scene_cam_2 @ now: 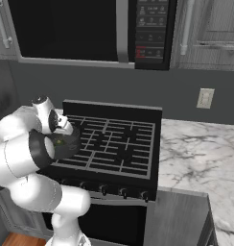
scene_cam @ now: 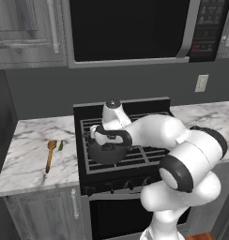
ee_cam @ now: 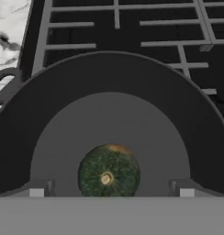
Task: Put the squash and lemon wedge in the pot. Retrieve the spatula and lightly stir the vegetables in the pot.
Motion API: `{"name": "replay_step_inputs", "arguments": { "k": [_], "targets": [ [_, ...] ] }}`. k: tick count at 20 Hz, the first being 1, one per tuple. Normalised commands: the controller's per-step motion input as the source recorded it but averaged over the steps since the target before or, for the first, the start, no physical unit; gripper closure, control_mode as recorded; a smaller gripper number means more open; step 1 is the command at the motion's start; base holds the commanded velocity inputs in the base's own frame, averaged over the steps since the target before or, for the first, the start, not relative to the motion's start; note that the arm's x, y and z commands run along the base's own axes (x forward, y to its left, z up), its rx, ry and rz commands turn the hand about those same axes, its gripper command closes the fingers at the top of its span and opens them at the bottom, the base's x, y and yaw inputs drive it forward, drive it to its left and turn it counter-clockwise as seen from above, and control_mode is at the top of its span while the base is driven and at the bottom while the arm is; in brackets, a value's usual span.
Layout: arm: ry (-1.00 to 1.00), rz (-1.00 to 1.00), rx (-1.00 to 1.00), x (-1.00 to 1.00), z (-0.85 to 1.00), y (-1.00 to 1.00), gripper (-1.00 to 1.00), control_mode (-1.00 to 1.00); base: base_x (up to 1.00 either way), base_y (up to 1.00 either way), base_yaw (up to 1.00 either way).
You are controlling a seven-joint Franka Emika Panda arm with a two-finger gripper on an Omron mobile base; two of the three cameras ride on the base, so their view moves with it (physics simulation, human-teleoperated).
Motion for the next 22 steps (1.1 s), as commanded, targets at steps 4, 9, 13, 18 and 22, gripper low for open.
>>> {"name": "replay_step_inputs", "arguments": {
  "k": [4,9,13,18,22],
  "targets": [
    [-0.1,0.06,0.0,-0.7,0.45,0.28,-1.0,-1.0,0.0,0.0,0.0],
    [-0.2,0.1,0.0,-0.73,0.37,0.35,-1.0,-1.0,0.0,0.0,0.0],
    [-0.08,0.14,0.0,-0.34,0.48,0.38,-1.0,-1.0,0.0,0.0,0.0],
    [-0.02,0.08,0.0,-0.06,0.35,0.47,-1.0,-1.0,0.0,0.0,0.0],
    [-0.03,0.06,0.0,0.03,0.05,0.55,-1.0,-1.0,0.0,0.0,0.0]
  ]
}}
